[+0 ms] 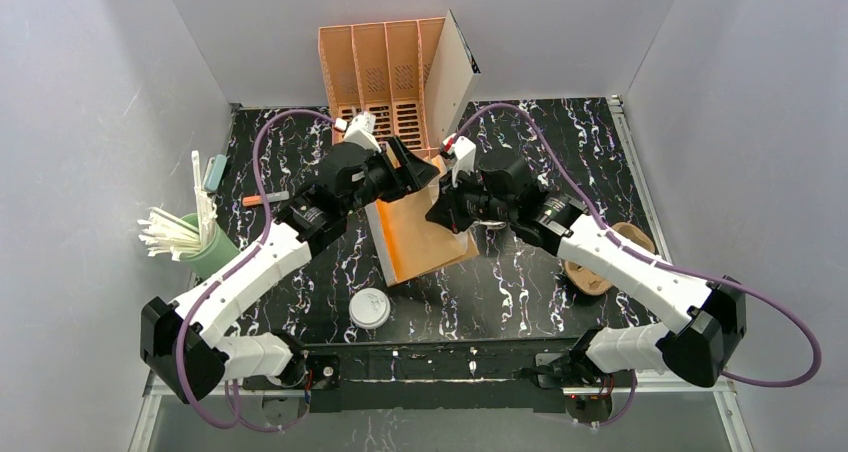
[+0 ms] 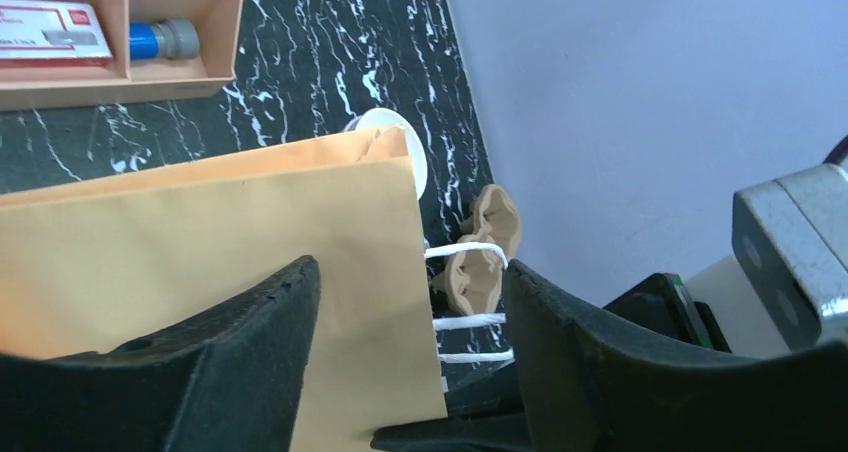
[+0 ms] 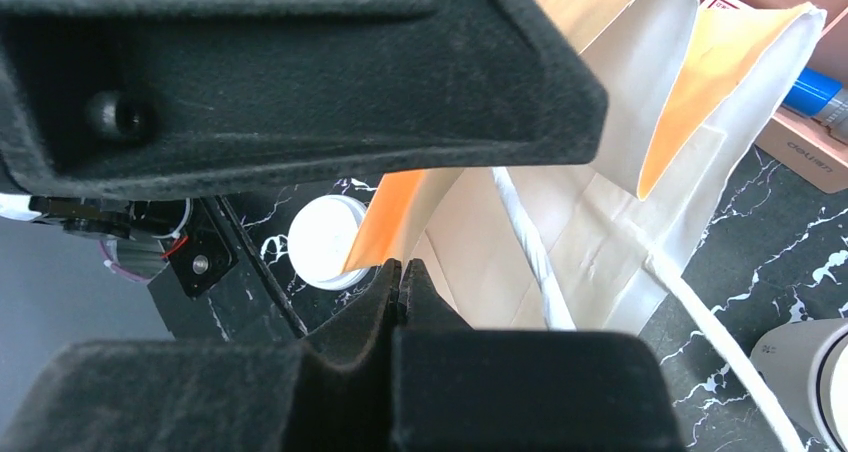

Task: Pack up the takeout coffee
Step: Open the takeout bag at the center of the board.

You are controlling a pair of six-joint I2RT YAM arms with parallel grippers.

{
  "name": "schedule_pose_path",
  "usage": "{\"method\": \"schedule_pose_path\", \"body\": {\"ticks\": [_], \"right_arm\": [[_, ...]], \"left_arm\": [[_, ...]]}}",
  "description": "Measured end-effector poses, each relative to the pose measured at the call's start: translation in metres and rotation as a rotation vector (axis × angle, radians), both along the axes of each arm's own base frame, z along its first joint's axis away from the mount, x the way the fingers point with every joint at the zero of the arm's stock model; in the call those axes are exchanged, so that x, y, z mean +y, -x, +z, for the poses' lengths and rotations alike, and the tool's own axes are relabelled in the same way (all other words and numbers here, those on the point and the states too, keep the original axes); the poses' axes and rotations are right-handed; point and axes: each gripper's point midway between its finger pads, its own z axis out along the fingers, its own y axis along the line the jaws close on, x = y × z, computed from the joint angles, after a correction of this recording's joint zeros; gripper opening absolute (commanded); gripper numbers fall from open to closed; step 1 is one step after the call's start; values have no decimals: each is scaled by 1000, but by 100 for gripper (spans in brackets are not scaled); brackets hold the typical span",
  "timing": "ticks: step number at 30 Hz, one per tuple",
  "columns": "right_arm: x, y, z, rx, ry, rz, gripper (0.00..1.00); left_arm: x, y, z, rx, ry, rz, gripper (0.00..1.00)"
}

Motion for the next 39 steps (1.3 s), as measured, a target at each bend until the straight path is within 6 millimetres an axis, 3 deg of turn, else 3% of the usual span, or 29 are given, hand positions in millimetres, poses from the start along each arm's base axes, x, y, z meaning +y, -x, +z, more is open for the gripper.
{"method": "schedule_pose_path", "body": {"ticks": [6,11,14,18,24,28,31,34,39], "right_arm": [[5,0,-4,-9,20,-9,1],[7,-2,-9,-5,36,-17,1],[6,-3,-13,1,48,-21,1],[6,-2,-17,9,64,-23,2],[6,-4,-13,-1,63,-37,20],[6,-8,-6,-12,56,-57,37],[5,-10,5,-12,45,-80,61],[5,-12,17,-11,28,-96,77],[0,-11,49,-8,-4,-136,80]], "left_arm": [[-2,-7,-4,-8,-105,13,46],[-4,-17,-22,17,-236,3,34],[-3,-17,-31,24,-291,-2,32],[1,-15,-31,16,-345,-10,21],[0,-18,-23,-9,-410,-34,1],[-2,-23,-24,-13,-450,-47,0],[-3,-26,-27,-10,-476,-56,0],[-3,-27,-24,-15,-489,-63,0],[-3,-30,-14,-43,-492,-59,0]]}}
